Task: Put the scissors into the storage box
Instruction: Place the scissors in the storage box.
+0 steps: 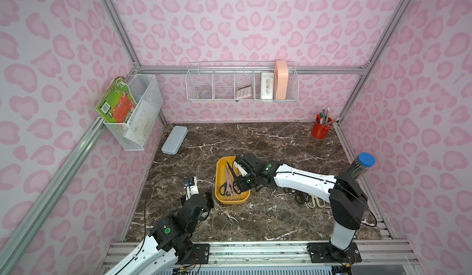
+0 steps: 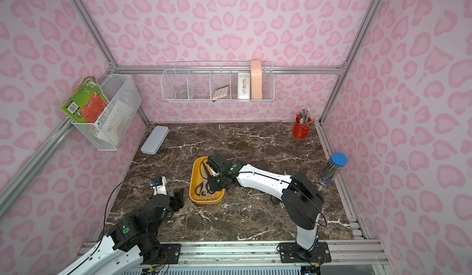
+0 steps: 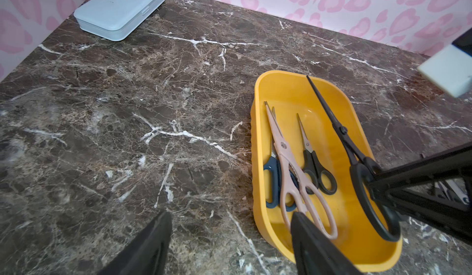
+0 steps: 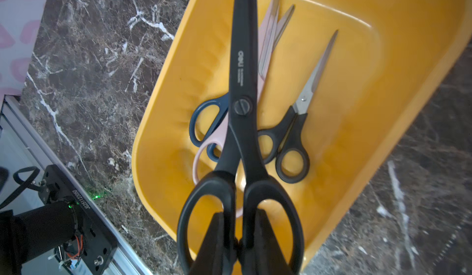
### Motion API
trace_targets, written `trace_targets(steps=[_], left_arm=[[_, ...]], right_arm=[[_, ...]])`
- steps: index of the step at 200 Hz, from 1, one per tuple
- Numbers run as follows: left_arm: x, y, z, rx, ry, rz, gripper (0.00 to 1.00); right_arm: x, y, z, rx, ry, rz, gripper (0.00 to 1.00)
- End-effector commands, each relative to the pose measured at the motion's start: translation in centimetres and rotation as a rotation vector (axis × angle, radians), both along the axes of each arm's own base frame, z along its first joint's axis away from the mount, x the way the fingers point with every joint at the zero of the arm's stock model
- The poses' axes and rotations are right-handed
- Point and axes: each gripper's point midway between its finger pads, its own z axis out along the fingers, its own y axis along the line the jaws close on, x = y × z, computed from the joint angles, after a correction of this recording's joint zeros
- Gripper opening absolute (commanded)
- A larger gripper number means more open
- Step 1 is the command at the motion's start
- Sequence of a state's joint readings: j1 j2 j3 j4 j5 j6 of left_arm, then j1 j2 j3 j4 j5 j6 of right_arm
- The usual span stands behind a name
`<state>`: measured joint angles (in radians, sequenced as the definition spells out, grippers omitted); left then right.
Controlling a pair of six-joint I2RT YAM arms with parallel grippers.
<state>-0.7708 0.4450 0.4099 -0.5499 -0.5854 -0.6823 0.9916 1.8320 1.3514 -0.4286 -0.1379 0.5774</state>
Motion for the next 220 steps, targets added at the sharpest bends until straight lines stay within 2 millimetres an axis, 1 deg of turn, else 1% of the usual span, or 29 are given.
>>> trace_targets(steps=[1,10,11,13,26,35,54,66,78,87,93,95,99,105,109,118,133,144,157,160,165,167,179,183,191,197,200,204,220], left_arm=[[-0.1,0.5,-0.3,0.020,0.015,0.023,0.78],[-0.1,0.4,-0.4,0.021,0.022,0.022,0.78],[-0.1,0.4,-0.4,0.021,0.023,0.023,0.78],[-0.1,0.4,-0.4,0.022,0.025,0.023,0.78],[-0.1,0.3,-0.5,0.023,0.033,0.020,0.78],[-0.1,0.4,-0.5,0.023,0.039,0.024,0.78],[-0.2,0.5,-0.6,0.025,0.045,0.032,0.79],[-0.2,0.5,-0.7,0.027,0.046,0.034,0.79],[-0.1,0.6,-0.6,0.026,0.043,0.037,0.79],[-0.1,0.6,-0.6,0.029,0.043,0.037,0.79],[-0.1,0.6,-0.6,0.032,0.042,0.037,0.79],[-0.1,0.6,-0.5,0.032,0.041,0.036,0.79],[-0.1,0.6,-0.5,0.033,0.041,0.035,0.79],[-0.1,0.6,-0.4,0.034,0.038,0.036,0.79],[-0.1,0.6,-0.4,0.035,0.037,0.034,0.79],[-0.1,0.6,-0.2,0.042,0.036,0.032,0.79],[0.0,0.6,0.2,0.049,0.035,0.027,0.79],[0.1,0.3,0.7,0.045,0.032,0.016,0.79],[0.4,-0.6,1.7,0.053,0.025,-0.034,0.79],[0.5,-0.9,2.0,0.056,0.020,-0.046,0.79],[0.7,-1.2,2.2,0.064,0.019,-0.062,0.79],[0.8,-1.4,2.5,0.065,0.018,-0.068,0.79],[1.3,-2.7,3.7,0.070,0.020,-0.123,0.80],[1.5,-3.3,4.1,0.072,0.020,-0.146,0.80],[1.8,-4.6,4.9,0.071,0.026,-0.197,0.80],[2.1,-5.6,5.5,0.072,0.024,-0.237,0.80],[2.3,-6.2,5.5,0.073,0.031,-0.262,0.80],[2.5,-7.2,6.1,0.071,0.024,-0.300,0.80],[3.0,-11.2,7.2,0.091,0.015,-0.468,0.80]], right_arm=[[0.3,1.3,-0.8,0.050,0.033,-0.022,0.04],[0.5,0.9,-1.9,0.010,0.040,-0.043,0.04],[0.8,1.1,-1.5,0.017,0.033,-0.045,0.04],[1.0,1.3,-1.2,0.018,0.031,-0.050,0.04],[1.5,1.1,-1.6,0.004,0.034,-0.074,0.01],[1.9,0.6,-1.9,-0.012,0.037,-0.108,0.00],[2.3,0.2,-1.7,-0.013,0.020,-0.136,0.00],[2.5,0.1,-1.6,-0.012,0.017,-0.146,0.18],[2.8,-0.2,-1.9,-0.033,0.027,-0.169,0.29],[2.8,0.0,-1.8,-0.032,0.029,-0.164,0.39],[2.8,0.1,-1.8,-0.030,0.029,-0.163,0.42],[2.8,0.1,-1.7,-0.029,0.028,-0.164,0.45],[2.8,0.1,-1.7,-0.025,0.028,-0.162,0.48],[2.8,0.2,-1.6,-0.020,0.025,-0.159,0.58],[2.8,0.2,-1.6,-0.022,0.024,-0.161,0.61],[2.9,0.3,-1.2,-0.014,0.018,-0.159,0.63],[3.0,0.7,0.1,0.019,-0.007,-0.156,0.63],[3.3,0.7,1.9,0.050,-0.052,-0.162,0.61],[3.7,0.2,4.7,0.094,-0.136,-0.171,0.59],[3.9,0.0,5.3,0.101,-0.157,-0.178,0.58],[4.4,-0.5,6.9,0.120,-0.202,-0.197,0.57],[4.3,-1.2,6.4,0.105,-0.205,-0.203,0.57],[5.2,-3.7,7.5,0.093,-0.278,-0.257,0.54],[5.6,-4.8,8.0,0.089,-0.297,-0.278,0.53],[6.2,-7.1,8.1,0.086,-0.314,-0.310,0.52],[6.6,-9.0,7.7,0.085,-0.309,-0.329,0.51],[6.7,-9.9,7.5,0.085,-0.302,-0.340,0.51],[7.0,-11.3,7.1,0.083,-0.287,-0.358,0.51],[7.2,-16.8,4.7,0.051,-0.225,-0.400,0.49]])
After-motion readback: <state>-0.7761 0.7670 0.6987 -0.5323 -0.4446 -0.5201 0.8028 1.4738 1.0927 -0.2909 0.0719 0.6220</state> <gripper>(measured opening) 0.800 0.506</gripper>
